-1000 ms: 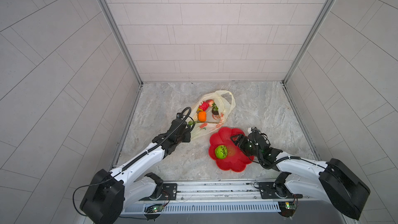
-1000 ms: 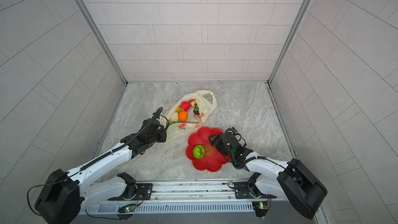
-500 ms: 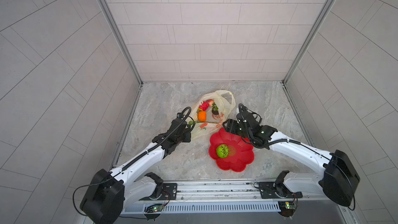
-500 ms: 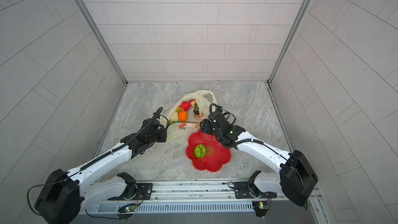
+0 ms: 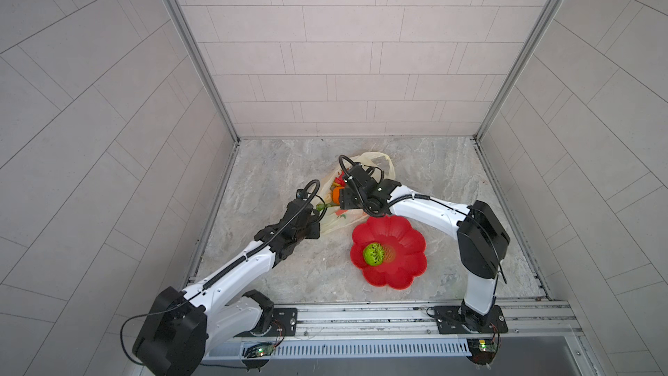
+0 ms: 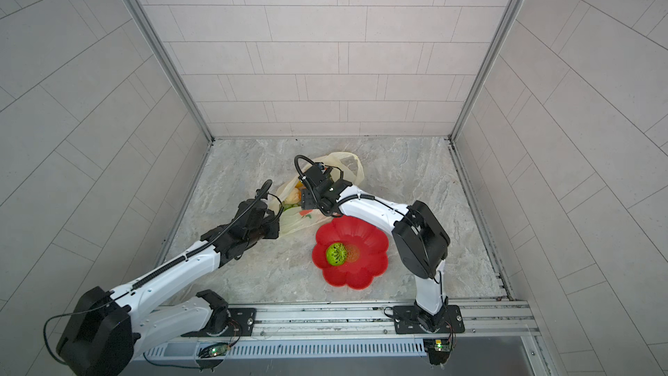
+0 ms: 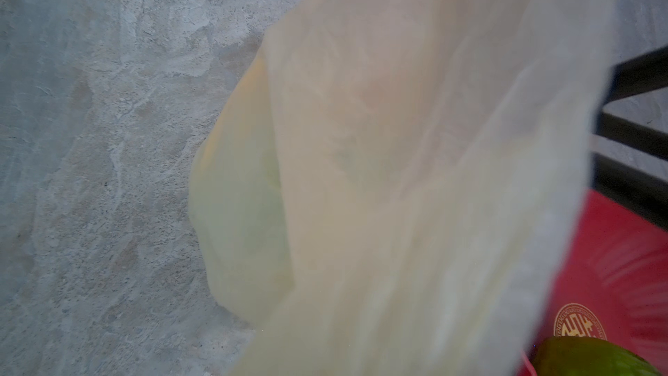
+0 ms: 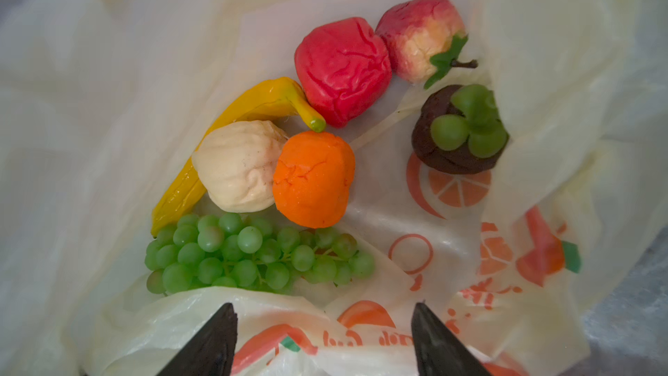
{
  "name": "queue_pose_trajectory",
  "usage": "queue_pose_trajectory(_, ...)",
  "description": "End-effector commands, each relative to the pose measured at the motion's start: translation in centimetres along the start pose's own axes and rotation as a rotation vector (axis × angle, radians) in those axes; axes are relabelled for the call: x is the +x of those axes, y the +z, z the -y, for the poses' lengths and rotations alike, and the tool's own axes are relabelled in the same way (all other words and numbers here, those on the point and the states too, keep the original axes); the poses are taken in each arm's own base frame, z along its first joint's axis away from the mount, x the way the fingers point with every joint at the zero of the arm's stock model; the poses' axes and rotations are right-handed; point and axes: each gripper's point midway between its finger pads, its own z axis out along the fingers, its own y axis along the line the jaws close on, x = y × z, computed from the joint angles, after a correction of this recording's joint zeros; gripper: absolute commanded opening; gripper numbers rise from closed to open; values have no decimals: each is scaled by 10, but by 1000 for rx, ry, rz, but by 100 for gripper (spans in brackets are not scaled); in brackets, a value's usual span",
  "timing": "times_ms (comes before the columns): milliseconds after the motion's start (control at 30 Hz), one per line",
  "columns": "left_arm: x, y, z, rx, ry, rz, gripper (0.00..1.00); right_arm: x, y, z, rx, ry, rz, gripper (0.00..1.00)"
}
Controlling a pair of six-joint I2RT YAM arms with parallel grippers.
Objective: Take fruits out of the plastic bag
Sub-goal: Pick up the fruit from the plastic bag.
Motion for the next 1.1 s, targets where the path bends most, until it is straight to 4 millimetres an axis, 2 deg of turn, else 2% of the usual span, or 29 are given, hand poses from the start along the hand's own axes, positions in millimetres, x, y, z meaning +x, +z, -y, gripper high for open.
queue_pose_trajectory(0,-2,-2,-2,-9,-8,14,0,-1,14,3,66,-19,-24,75)
queue_pose_trajectory(233,-2,-3,-2,-7,-14,18,0,-9,48,0,111,-13,-41,73)
queue_pose_trajectory(467,-3,-4,-2,-6,-15,20,0,-14,71,-4,125,-16,-60,73)
queue_pose_trajectory(600,-3,-3,-2,-7,-15,18,0,-14,81,0,161,-15,-77,67)
queue_pose_trajectory(867,-2,-2,-2,-11,-14,15,0,-17,85,16,238,-12,-81,61)
queue_pose_trajectory(1067,-2,-1,-2,-11,-14,12,0,-17,89,18,240,-12,-96,62)
